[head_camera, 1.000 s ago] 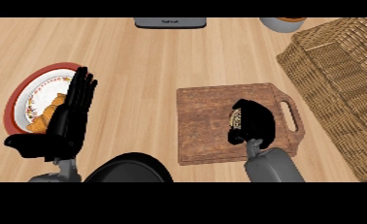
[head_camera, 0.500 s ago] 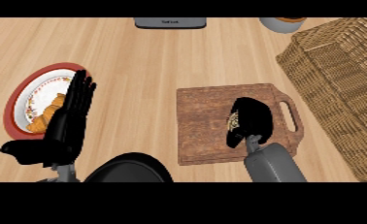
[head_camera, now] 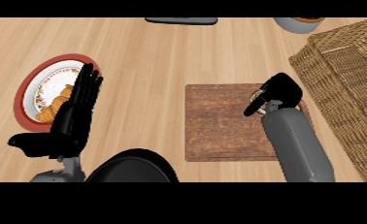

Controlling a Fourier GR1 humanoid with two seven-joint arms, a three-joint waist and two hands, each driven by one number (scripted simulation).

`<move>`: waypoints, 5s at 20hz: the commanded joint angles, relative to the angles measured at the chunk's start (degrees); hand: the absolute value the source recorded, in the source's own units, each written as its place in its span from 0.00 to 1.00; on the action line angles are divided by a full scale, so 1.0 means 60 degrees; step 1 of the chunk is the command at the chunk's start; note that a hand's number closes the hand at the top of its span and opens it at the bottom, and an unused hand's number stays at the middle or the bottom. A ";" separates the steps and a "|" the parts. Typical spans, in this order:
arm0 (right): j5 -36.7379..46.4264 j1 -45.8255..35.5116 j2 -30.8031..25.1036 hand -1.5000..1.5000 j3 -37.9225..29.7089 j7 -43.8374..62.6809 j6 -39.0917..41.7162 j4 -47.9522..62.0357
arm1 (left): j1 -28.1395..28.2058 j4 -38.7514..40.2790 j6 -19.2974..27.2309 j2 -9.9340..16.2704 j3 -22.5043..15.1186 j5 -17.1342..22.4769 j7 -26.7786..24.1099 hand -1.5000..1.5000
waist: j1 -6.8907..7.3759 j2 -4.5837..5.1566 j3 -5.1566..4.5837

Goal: Pick the cupcake from the cutting board and place it in the basket

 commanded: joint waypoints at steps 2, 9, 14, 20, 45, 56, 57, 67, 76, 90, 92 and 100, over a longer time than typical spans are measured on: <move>0.1031 -0.1519 -0.0432 1.00 -0.1009 0.1561 -0.1803 0.1683 | -0.0082 -0.0038 -0.0288 0.0052 -0.0179 0.0078 -0.0004 0.50 | 0.0477 0.0118 0.0018; 0.1898 -0.3286 -0.0515 1.00 -0.1700 0.1454 -0.4243 0.2401 | 0.0002 0.0257 -0.0088 -0.0256 -0.0377 -0.0107 -0.0228 0.50 | 0.0414 0.0026 0.0008; 0.3380 -0.4461 -0.0417 1.00 -0.1585 0.1748 -0.5646 0.2818 | -0.0453 0.0391 0.0040 -0.0135 -0.0210 -0.0203 0.0123 0.50 | 0.0273 -0.0040 -0.0005; 0.4597 -0.5815 0.0105 1.00 -0.2022 0.2720 -0.6251 0.3604 | -0.0336 0.0404 0.0118 -0.0224 -0.0172 -0.0213 -0.0042 0.50 | 0.0118 -0.0094 -0.0015; 0.6608 -0.4328 -0.0413 1.00 -0.4147 0.3099 -0.4160 0.1826 | 0.0419 -0.0338 0.0454 -0.0240 0.0003 -0.0357 0.0260 0.50 | -0.0663 -0.0360 -0.0005; 0.6036 -0.2315 -0.0251 1.00 -0.4460 0.1806 -0.2495 -0.0344 | 0.0236 0.0015 0.0131 -0.0024 0.0396 -0.0050 0.0259 0.50 | -0.0723 -0.0359 -0.0011; 0.5774 -0.1800 -0.0259 1.00 -0.4622 0.1496 -0.3356 -0.0080 | 0.0130 -0.0387 0.0131 0.0144 0.0468 -0.0065 0.0537 0.50 | -0.0643 -0.0330 -0.0004; 0.4905 -0.0869 -0.0385 1.00 -0.4714 0.1109 -0.3643 -0.0835 | 0.0671 -0.0601 -0.0088 -0.0146 0.0201 0.0020 0.0355 0.50 | -0.0537 -0.0306 -0.0005; 0.4835 -0.0288 -0.0405 1.00 -0.5229 0.1279 -0.4611 -0.0885 | 0.0206 0.0103 0.0216 -0.0436 0.0063 -0.0435 0.0034 0.50 | -0.0548 -0.0287 -0.0003; 0.4156 0.0237 -0.0397 0.00 -0.4646 0.0306 -0.6452 -0.0866 | 0.0347 0.0166 -0.0015 -0.0370 0.0228 -0.0415 -0.0228 0.50 | -0.0507 -0.0279 -0.0004; 0.4080 0.0851 -0.0600 0.00 -0.4623 -0.0024 -0.6308 -0.1980 | -0.0021 0.0169 -0.0156 -0.0178 0.0544 -0.0054 0.0318 0.50 | -0.0584 -0.0299 -0.0007; 0.6564 0.0725 -0.0217 0.00 -0.4601 0.1500 -0.5253 -0.3795 | -0.0281 0.0226 0.0052 -0.0278 0.0412 -0.0388 0.0380 0.50 | -0.0606 -0.0310 -0.0013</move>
